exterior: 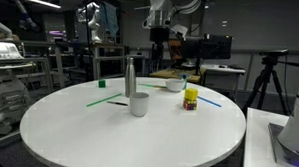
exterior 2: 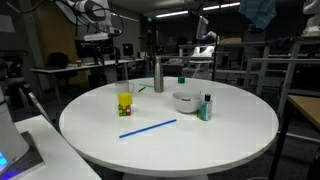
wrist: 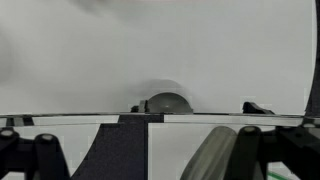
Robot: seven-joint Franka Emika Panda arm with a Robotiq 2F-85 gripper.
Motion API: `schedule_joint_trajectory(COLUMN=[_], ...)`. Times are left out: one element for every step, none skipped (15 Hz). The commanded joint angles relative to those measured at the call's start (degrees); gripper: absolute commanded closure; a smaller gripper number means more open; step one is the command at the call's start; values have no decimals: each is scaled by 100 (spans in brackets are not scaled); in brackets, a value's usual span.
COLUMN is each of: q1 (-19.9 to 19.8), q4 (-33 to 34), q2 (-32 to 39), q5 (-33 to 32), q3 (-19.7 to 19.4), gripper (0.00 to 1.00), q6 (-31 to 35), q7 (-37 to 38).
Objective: Move the mug forward
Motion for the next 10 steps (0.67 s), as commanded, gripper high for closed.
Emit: schedule_joint_trajectory(q1=[86, 94, 115, 128, 137, 145, 154, 164, 164, 154], q4=[607, 705, 811, 915, 989, 1075, 1152, 1201, 1270, 1312], q2=[691, 820, 935, 1061, 1147, 1240, 1334, 1400, 1480, 1559], q5=[67, 72, 98, 81, 101, 110, 99, 89, 87, 110], q3=[113, 144, 170, 188, 218, 243, 259, 276, 286, 296], gripper=[0, 0, 0, 0, 0, 0, 0, 0, 0, 0], q6=[-59, -68, -98, -92, -106, -116, -121, -122, -121, -130], q7=[61, 49, 34, 29, 21, 7, 11, 13, 9, -2])
